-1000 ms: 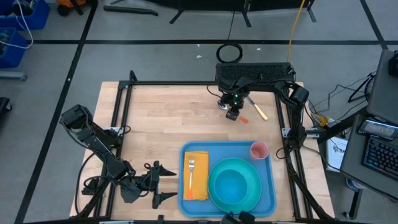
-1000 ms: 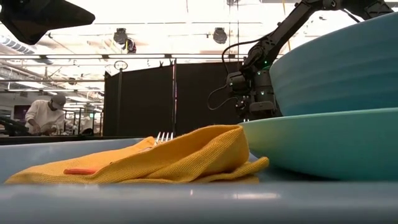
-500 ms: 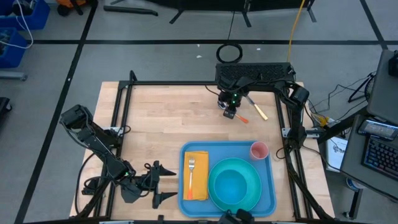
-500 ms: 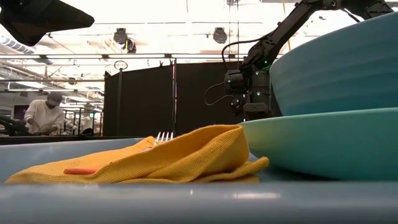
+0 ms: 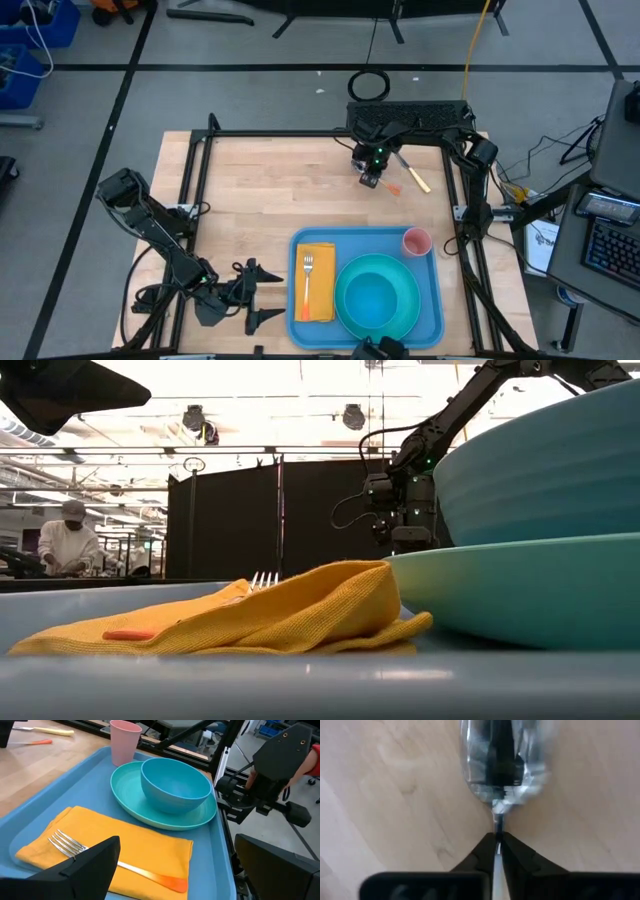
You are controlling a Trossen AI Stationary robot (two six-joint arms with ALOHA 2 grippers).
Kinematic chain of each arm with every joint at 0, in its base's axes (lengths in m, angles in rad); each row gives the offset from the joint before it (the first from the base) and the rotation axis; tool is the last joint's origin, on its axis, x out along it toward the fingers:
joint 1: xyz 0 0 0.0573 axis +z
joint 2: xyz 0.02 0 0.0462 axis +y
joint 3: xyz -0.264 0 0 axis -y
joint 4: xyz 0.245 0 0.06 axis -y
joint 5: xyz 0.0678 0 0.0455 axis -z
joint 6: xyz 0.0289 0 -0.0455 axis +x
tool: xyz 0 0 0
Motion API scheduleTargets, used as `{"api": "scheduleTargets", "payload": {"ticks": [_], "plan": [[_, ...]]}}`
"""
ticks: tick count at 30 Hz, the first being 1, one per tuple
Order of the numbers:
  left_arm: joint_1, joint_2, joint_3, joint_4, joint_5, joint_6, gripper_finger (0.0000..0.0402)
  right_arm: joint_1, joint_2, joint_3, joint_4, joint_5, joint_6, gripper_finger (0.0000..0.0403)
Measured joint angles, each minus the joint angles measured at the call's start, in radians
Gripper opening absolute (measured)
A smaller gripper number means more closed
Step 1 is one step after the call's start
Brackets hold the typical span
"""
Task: Set up tray
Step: Put the orange spoon on the orange napkin to the right of the orange fork
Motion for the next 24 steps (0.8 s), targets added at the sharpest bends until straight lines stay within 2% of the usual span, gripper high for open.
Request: {"api": "scheduleTargets", "payload": {"ticks": [11, 18, 24], "plan": [[0.000, 0.000, 0.000, -0.001, 0.000, 0.001, 0.0397, 0.008, -0.023, 0.005, -0.015, 0.063, 0.046, 0.0005], [0.000, 0.000, 0.000, -0.024, -0.005, -0.004, 0.0397, 0.020, -0.114, 0.005, -0.032, 0.115, 0.106, 0.0002], [0.000, 0.000, 0.000, -0.024, -0.026, -0.026, 0.0397, 0.073, -0.220, 0.005, -0.066, 0.116, 0.252, 0.0001]]}}
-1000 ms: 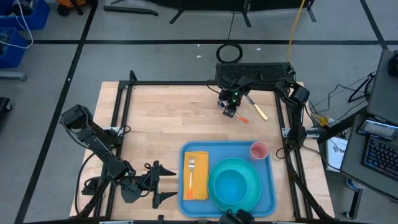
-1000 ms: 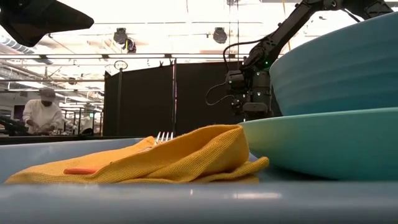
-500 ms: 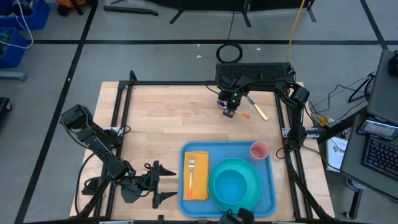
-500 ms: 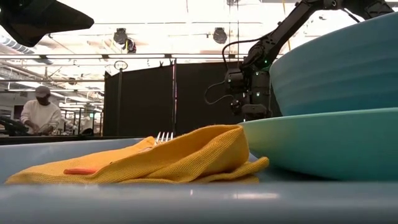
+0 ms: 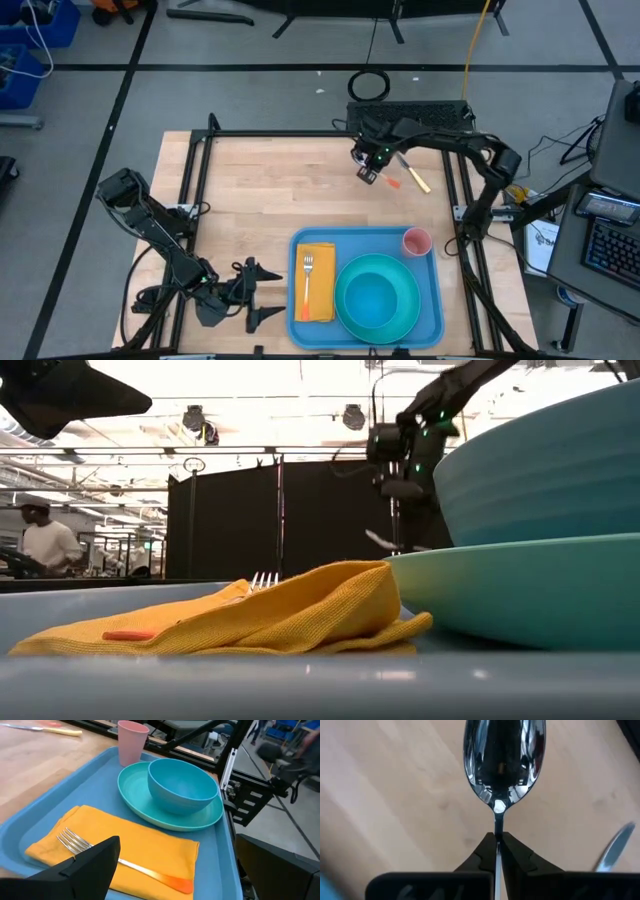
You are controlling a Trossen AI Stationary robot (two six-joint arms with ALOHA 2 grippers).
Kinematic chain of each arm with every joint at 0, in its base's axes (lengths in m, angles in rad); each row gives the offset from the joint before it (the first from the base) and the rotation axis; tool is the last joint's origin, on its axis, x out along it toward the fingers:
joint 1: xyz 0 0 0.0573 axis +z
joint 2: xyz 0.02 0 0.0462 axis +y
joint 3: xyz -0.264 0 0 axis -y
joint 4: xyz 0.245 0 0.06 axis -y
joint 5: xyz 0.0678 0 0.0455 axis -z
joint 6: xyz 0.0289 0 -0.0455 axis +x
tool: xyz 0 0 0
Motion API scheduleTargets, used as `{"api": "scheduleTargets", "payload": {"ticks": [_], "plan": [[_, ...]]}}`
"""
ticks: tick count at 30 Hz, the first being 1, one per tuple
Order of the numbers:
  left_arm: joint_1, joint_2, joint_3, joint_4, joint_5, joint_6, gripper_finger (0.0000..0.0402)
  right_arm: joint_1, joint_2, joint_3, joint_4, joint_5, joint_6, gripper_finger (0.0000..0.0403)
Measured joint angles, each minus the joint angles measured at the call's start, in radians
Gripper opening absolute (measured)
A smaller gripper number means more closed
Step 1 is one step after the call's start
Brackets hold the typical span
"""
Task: Set up tray
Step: Put the orange spoon on the orange napkin to the right of the orange fork
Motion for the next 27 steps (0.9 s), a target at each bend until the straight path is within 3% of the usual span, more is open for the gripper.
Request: {"api": "scheduleTargets", "payload": {"ticks": [11, 17, 21, 27], "plan": [[0.000, 0.000, 0.000, 0.001, 0.002, -0.034, 0.0397, 0.252, -0.117, 0.001, -0.048, -0.002, 0.370, 0.0001], [-0.011, -0.001, 0.000, -0.018, 0.050, 0.081, 0.0397, 0.405, -0.119, 0.017, -0.019, -0.004, 0.586, 0.0000], [-0.044, -0.002, 0.000, 0.002, -0.013, 0.157, 0.0397, 0.483, -0.119, 0.033, 0.081, -0.029, 0.765, 0.0000], [-0.106, -0.002, 0.000, -0.013, -0.125, 0.157, 0.0397, 0.568, -0.076, 0.097, 0.167, -0.035, 0.945, 0.0000]]}}
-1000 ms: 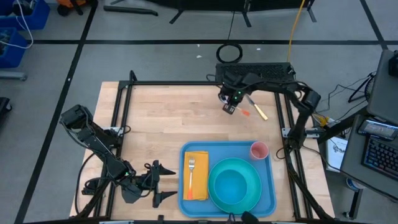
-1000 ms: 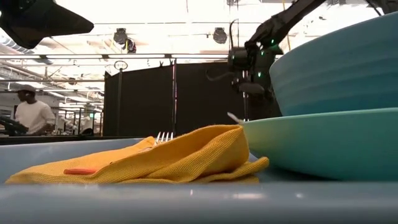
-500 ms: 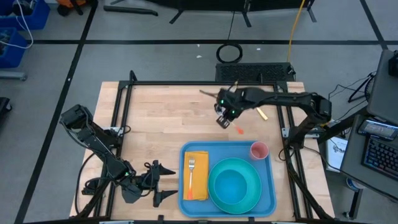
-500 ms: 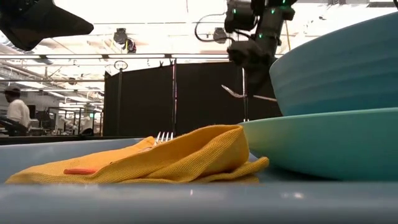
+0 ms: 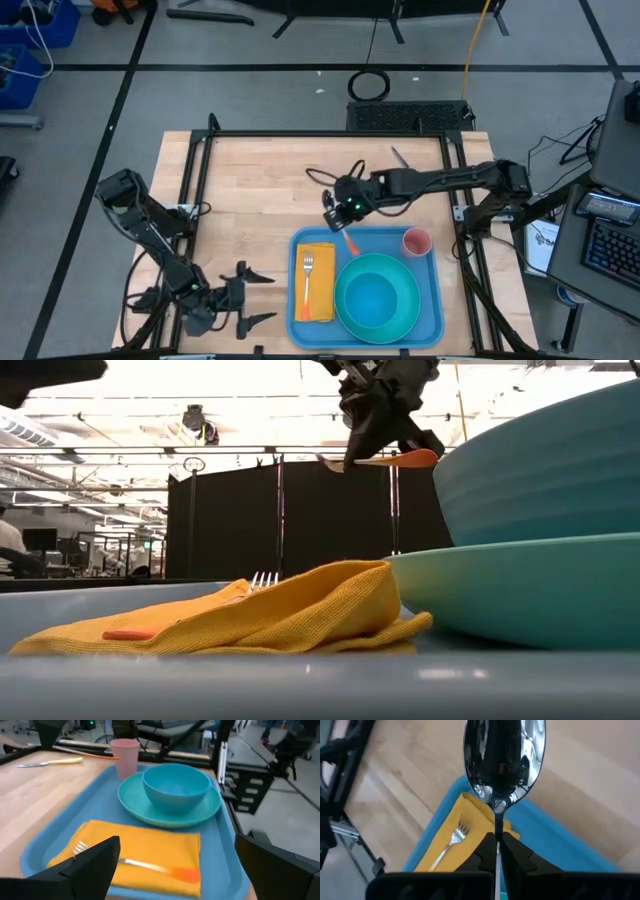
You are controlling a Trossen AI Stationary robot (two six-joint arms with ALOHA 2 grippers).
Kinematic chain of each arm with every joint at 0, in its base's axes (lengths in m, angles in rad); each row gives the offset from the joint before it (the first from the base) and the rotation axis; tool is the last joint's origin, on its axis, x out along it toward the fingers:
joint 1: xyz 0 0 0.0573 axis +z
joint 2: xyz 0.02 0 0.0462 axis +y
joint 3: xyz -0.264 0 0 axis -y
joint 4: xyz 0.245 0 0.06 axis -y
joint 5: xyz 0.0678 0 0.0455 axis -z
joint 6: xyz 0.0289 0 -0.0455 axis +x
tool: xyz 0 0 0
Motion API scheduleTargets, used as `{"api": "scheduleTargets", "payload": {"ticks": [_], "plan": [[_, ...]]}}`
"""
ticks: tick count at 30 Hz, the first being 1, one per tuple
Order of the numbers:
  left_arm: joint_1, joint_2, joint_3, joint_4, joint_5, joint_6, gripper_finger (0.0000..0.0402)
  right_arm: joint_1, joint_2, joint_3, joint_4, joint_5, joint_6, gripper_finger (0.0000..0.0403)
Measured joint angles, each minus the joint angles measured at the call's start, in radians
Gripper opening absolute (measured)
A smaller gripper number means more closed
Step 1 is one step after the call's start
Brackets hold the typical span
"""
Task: Set up tray
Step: Put the orange spoon on the orange napkin to the right of the orange fork
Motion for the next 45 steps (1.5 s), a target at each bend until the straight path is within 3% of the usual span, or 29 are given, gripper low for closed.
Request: {"api": "scheduleTargets", "payload": {"ticks": [10, 19, 28, 45], "plan": [[-0.102, 0.000, 0.000, -0.077, -0.024, -0.108, 0.0397, 0.131, 0.229, 0.209, 0.024, -0.020, 0.217, 0.0000], [-0.152, 0.000, 0.000, -0.225, -0.015, -0.317, 0.0397, 0.230, 0.284, 0.261, 0.083, 0.101, 0.451, 0.0000], [-0.209, 0.000, 0.000, -0.278, 0.006, -0.384, 0.0397, 0.310, 0.308, 0.261, 0.074, 0.240, 0.643, 0.0000], [-0.241, 0.001, 0.000, -0.301, 0.022, -0.369, 0.0397, 0.330, 0.463, 0.259, 0.086, 0.136, 0.791, 0.0000]]}}
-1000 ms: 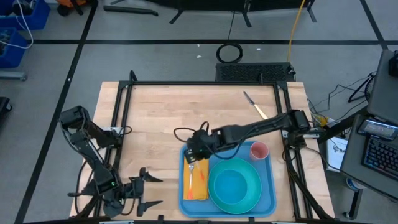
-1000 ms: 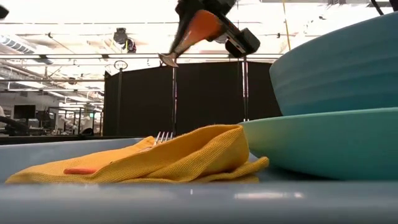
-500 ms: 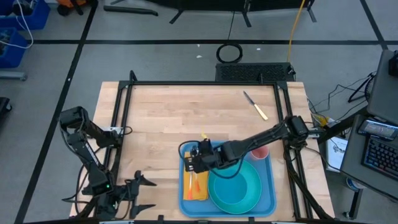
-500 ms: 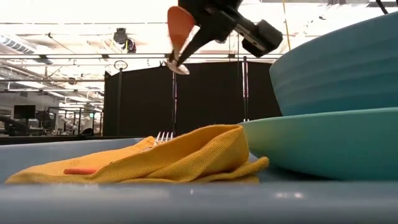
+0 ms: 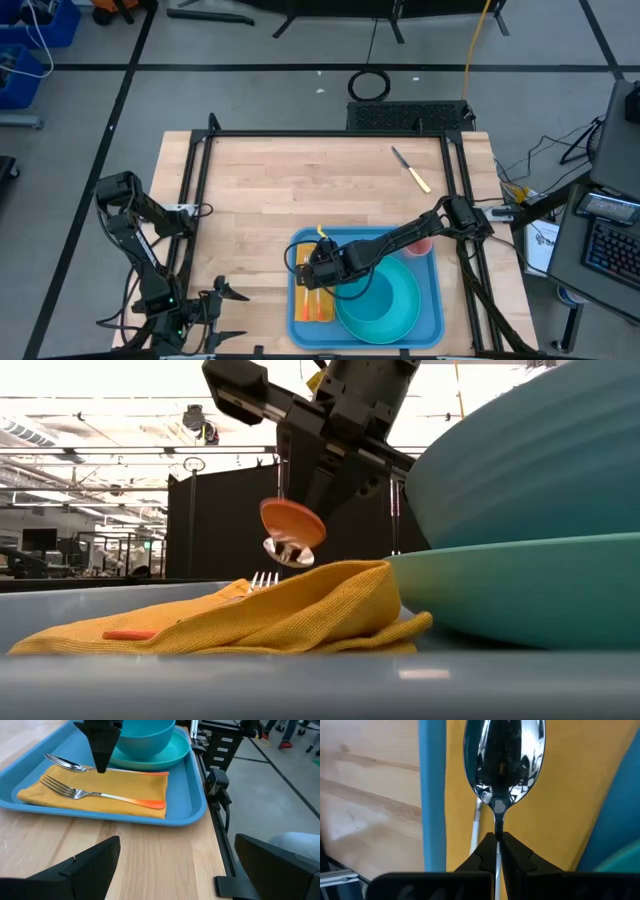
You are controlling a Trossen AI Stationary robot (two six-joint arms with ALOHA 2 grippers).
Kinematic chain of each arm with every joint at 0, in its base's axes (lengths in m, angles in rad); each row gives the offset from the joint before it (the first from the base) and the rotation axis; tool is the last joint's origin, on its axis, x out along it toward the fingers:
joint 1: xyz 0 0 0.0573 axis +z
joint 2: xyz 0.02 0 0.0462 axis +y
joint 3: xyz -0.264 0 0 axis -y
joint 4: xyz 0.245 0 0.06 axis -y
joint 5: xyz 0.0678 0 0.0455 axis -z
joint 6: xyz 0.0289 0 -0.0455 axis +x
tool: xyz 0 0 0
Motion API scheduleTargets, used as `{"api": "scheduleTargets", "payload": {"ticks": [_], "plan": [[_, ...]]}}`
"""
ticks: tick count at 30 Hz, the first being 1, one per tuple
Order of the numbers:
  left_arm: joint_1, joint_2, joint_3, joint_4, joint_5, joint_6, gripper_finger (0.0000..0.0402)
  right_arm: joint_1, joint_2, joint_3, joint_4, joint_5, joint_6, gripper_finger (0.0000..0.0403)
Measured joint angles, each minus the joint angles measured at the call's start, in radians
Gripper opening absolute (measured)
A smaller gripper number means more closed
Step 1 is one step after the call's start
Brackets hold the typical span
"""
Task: Set up tray
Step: Put the orange spoon on the orange napkin to the right of the orange fork
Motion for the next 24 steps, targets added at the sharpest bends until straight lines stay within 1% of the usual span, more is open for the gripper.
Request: {"api": "scheduleTargets", "payload": {"ticks": [5, 12, 14, 16, 20, 24], "plan": [[0.000, 0.000, 0.000, 0.000, -0.001, 0.001, 0.0397, -0.014, -0.005, 0.002, -0.049, 0.005, 0.025, 0.0000], [0.000, 0.000, 0.000, 0.001, -0.015, 0.002, 0.0397, -0.014, -0.004, 0.002, -0.013, 0.000, 0.046, 0.0000], [0.000, 0.000, 0.000, 0.000, -0.017, 0.002, 0.0397, -0.017, -0.004, 0.001, 0.030, 0.003, 0.047, 0.0000], [0.000, 0.000, 0.000, 0.000, -0.017, 0.002, 0.0397, -0.019, -0.004, 0.001, 0.083, 0.038, 0.029, 0.0000], [0.000, 0.000, 0.000, -0.001, -0.015, 0.002, 0.0397, -0.021, -0.017, 0.008, 0.109, 0.092, 0.011, 0.0000], [0.000, 0.000, 0.000, -0.011, -0.017, 0.001, 0.0397, -0.020, -0.017, 0.049, 0.110, 0.105, -0.045, 0.0000]]}}
